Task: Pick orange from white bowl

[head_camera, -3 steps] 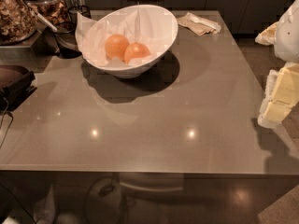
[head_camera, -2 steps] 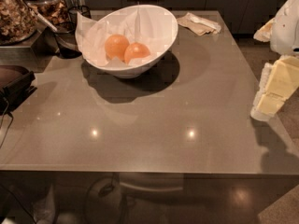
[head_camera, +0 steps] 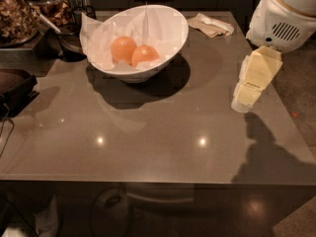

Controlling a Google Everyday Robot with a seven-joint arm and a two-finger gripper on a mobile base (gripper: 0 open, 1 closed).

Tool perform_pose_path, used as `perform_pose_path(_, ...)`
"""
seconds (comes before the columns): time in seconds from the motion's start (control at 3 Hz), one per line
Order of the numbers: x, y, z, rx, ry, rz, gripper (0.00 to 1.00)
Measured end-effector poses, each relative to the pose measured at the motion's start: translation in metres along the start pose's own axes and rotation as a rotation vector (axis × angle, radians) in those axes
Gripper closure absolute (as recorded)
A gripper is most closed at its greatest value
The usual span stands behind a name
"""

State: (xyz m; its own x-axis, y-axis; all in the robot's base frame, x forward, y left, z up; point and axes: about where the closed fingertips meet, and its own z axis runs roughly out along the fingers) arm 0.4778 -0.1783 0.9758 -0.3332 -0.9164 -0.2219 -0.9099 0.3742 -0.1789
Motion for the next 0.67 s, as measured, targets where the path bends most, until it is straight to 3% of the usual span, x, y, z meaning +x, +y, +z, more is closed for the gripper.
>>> perform_pose_path(0.33, -0.004, -0.002, 0.002, 0.006, -0.008, 0.001, 0.0)
perform_pose_path(0.67, -0.021, -0.008, 0.005, -0.041, -0.097, 0.08, 0.0)
